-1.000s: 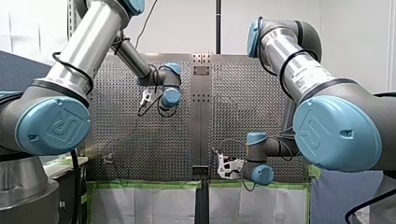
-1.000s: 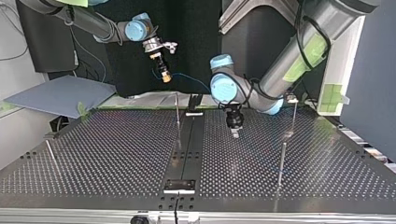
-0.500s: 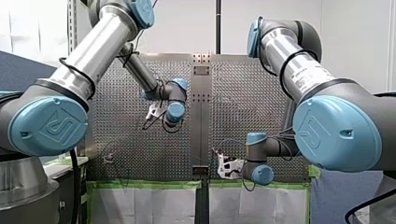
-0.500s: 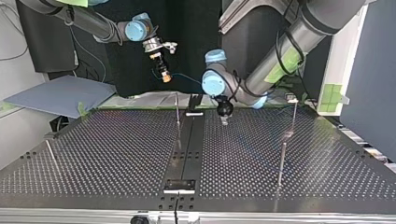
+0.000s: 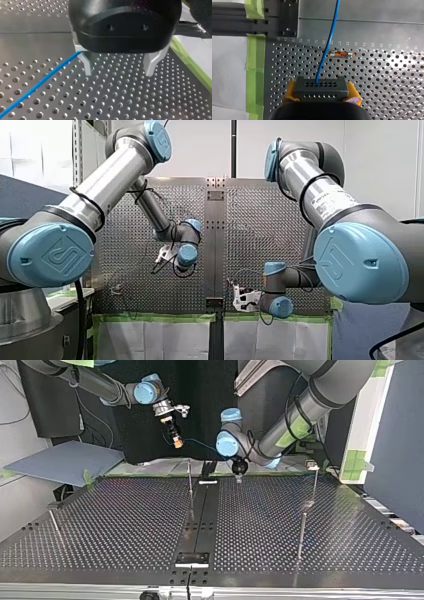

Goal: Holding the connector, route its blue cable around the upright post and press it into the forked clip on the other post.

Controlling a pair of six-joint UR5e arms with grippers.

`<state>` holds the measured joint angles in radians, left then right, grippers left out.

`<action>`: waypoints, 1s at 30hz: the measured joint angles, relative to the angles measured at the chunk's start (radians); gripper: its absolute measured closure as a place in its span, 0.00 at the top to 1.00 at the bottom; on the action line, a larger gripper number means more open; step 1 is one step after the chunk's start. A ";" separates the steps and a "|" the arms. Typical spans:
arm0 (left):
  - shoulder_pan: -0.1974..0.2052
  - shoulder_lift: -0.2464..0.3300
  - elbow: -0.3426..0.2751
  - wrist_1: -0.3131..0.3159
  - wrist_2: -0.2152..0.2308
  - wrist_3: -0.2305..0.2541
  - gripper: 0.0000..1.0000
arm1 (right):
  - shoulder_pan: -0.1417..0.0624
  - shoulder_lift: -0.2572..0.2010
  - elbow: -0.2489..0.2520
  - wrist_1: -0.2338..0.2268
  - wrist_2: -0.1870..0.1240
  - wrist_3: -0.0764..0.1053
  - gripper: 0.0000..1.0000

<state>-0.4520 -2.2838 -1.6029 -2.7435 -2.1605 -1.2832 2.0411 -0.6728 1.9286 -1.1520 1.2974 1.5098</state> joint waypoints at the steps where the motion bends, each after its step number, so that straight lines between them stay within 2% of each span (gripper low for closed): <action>1: 0.000 0.000 -0.002 0.002 0.003 -0.004 1.00 | 0.000 0.000 0.000 0.000 0.000 0.000 0.00; 6: -0.004 -0.004 -0.004 0.004 0.014 -0.017 1.00 | 0.000 0.000 0.000 0.001 -0.001 -0.001 0.00; 12: -0.018 -0.040 -0.004 0.006 0.028 -0.030 1.00 | -0.001 0.000 0.000 0.002 0.001 0.000 0.00; 20: -0.045 -0.111 -0.006 0.047 0.084 -0.083 1.00 | -0.008 0.000 0.000 0.004 0.002 0.002 0.00; 25: -0.056 -0.147 -0.011 0.065 0.096 -0.109 1.00 | -0.009 0.000 -0.004 0.008 0.002 0.003 0.00; 30: -0.061 -0.154 -0.020 0.075 0.105 -0.130 1.00 | -0.010 -0.001 -0.007 0.013 0.003 0.004 0.00</action>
<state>-0.5135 -2.4378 -1.6225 -2.6683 -2.0555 -1.4130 2.0308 -0.6736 1.9217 -1.1386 1.3002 1.5137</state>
